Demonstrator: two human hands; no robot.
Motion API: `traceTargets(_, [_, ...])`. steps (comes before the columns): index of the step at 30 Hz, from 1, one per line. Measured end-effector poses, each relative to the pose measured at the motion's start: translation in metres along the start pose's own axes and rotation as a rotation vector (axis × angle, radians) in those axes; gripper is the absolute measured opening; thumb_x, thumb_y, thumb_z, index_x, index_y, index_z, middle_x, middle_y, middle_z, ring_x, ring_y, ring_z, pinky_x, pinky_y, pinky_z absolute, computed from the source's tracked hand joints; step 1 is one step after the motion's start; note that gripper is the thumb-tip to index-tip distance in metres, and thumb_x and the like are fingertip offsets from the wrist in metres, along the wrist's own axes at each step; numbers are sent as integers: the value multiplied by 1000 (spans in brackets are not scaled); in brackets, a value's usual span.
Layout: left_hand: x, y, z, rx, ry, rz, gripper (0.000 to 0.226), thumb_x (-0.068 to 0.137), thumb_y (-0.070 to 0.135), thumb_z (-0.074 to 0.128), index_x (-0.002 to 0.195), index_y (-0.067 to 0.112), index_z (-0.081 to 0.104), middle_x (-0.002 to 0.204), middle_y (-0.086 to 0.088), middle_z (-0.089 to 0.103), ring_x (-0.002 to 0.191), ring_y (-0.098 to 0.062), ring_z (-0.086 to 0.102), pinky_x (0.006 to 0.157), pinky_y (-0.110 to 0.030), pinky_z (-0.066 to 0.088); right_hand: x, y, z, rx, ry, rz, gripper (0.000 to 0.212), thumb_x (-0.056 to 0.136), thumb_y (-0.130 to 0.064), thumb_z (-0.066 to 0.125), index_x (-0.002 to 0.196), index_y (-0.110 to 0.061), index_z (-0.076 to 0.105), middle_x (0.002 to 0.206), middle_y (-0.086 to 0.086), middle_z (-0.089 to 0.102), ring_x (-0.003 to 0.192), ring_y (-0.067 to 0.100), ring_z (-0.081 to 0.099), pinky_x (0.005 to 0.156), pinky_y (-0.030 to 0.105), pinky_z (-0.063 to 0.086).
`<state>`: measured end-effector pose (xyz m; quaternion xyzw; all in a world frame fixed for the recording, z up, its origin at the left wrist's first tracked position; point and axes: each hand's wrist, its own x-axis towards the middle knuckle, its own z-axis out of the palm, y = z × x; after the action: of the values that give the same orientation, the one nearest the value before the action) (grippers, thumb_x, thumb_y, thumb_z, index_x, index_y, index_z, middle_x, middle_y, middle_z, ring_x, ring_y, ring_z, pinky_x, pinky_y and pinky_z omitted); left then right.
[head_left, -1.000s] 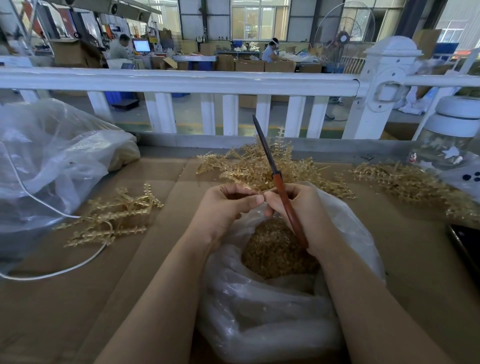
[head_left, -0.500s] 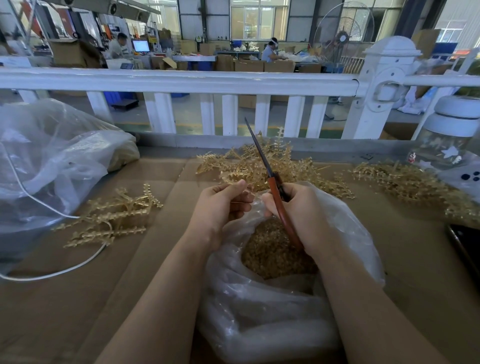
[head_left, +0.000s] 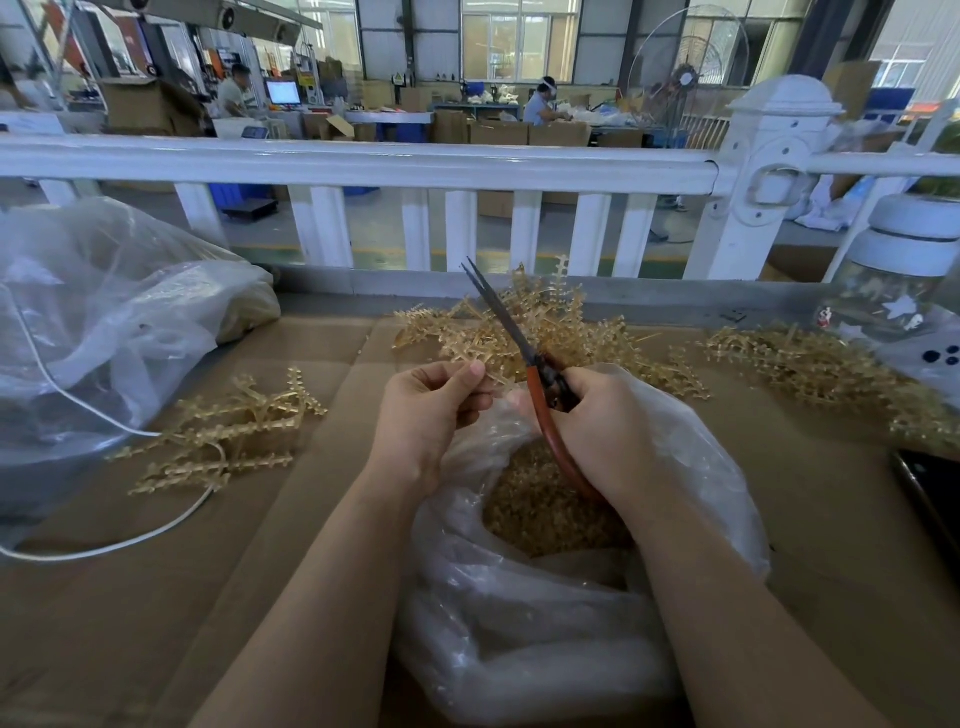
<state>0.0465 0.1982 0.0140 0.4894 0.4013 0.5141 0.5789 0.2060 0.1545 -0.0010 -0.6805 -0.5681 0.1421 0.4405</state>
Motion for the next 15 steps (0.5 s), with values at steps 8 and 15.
traceTargets(8, [0,0,4,85,21,156,27,98,7,55,74,11,67,60,6,61,57,-3,54,58,-16,48,-7,1,-10,-336,8,-175,53,75,-83,59,99,-36,57,84,-25,57,77,-1,53,71,20,47])
traceTargets(15, [-1,2,6,27,50,137,26,99,5,53,78,10,67,65,2,63,61,-5,55,60,-17,49,-7,-2,-12,-412,33,-210,57,76,-82,59,102,-31,59,94,-17,66,83,5,59,71,22,49])
